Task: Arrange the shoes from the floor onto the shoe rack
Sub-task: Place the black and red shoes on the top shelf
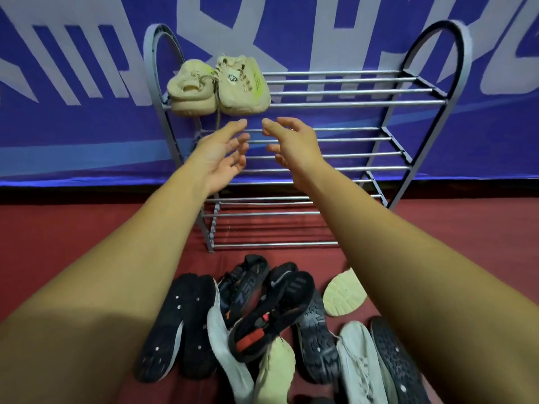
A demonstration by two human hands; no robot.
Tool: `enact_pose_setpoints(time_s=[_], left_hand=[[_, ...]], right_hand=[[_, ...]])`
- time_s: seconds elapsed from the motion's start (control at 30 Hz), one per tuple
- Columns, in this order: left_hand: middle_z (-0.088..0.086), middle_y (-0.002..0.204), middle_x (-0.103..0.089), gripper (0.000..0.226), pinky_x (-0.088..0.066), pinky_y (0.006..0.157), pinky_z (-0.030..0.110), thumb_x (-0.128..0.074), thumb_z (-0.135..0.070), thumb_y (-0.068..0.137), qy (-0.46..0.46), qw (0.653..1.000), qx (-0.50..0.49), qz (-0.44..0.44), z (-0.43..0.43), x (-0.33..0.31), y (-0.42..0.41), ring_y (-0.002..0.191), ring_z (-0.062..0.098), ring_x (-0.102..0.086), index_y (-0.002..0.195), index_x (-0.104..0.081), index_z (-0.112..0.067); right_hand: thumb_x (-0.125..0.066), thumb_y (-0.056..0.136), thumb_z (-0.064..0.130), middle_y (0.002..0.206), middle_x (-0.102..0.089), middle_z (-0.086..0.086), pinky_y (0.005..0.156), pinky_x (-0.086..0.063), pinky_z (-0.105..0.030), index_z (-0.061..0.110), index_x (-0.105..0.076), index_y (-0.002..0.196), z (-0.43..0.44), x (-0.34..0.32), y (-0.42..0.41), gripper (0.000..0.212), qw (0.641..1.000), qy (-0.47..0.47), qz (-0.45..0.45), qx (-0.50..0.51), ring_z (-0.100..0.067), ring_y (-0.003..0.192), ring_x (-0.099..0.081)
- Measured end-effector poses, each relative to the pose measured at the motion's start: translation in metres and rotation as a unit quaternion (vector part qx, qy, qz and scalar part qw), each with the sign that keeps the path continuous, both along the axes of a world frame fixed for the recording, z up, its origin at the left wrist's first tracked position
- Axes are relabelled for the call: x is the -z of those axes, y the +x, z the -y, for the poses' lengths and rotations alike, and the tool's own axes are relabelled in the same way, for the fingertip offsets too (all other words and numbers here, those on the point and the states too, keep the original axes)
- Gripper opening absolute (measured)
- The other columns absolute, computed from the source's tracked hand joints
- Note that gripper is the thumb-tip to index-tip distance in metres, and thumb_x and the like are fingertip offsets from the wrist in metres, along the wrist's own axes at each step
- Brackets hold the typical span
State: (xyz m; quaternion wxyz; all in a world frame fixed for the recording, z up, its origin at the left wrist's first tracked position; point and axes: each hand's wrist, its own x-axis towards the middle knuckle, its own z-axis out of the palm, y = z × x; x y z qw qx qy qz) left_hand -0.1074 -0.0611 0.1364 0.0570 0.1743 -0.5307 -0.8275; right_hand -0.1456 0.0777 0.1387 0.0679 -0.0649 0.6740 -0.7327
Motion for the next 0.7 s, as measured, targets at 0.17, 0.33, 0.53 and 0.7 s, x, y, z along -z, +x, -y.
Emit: enact_pose_setpoints(time_s=[0.17, 0.33, 0.53, 0.7], left_hand=[[-0.006, 0.091, -0.069, 0.013, -0.042, 0.059, 0.02, -0.073, -0.032, 0.086, -0.128, 0.987, 0.052, 0.08, -0.014, 0.034, 0.028, 0.074, 0.008, -0.06, 0.094, -0.065, -0.026], [-0.006, 0.095, -0.075, 0.019, -0.044, 0.061, 0.023, -0.078, -0.033, 0.081, -0.261, 0.949, 0.108, 0.139, -0.017, 0.066, 0.057, 0.078, 0.009, -0.067, 0.095, -0.07, -0.024], [0.004, 0.1, -0.077, 0.02, -0.054, 0.08, 0.032, -0.079, -0.034, 0.079, -0.364, 0.895, 0.194, 0.167, -0.018, 0.108, 0.088, 0.094, 0.014, -0.072, 0.092, -0.073, -0.02], [0.002, 0.102, -0.077, 0.023, -0.055, 0.079, 0.03, -0.077, -0.036, 0.08, -0.394, 0.869, 0.216, 0.207, -0.016, 0.14, 0.105, 0.094, 0.012, -0.07, 0.095, -0.074, -0.019]], right_hand=[[-0.069, 0.094, 0.024, 0.123, -0.068, -0.017, 0.042, -0.04, -0.012, 0.001, -0.055, 0.132, -0.035, 0.03, 0.027, 0.047, 0.997, 0.074, 0.028, 0.006, -0.01, 0.073, -0.06], [-0.07, 0.093, 0.028, 0.108, -0.071, -0.016, 0.041, -0.038, -0.014, 0.0, -0.059, 0.127, -0.069, 0.071, 0.059, 0.045, 0.979, 0.195, 0.062, -0.023, -0.018, 0.074, -0.062], [-0.072, 0.091, 0.038, 0.111, -0.072, -0.01, 0.065, -0.05, -0.026, 0.006, -0.065, 0.117, -0.094, 0.127, 0.101, 0.042, 0.942, 0.309, 0.089, -0.099, -0.023, 0.088, -0.071], [-0.073, 0.09, 0.038, 0.102, -0.075, -0.016, 0.09, -0.056, -0.042, 0.001, -0.07, 0.104, -0.09, 0.16, 0.118, 0.04, 0.922, 0.349, 0.114, -0.12, -0.029, 0.093, -0.07]])
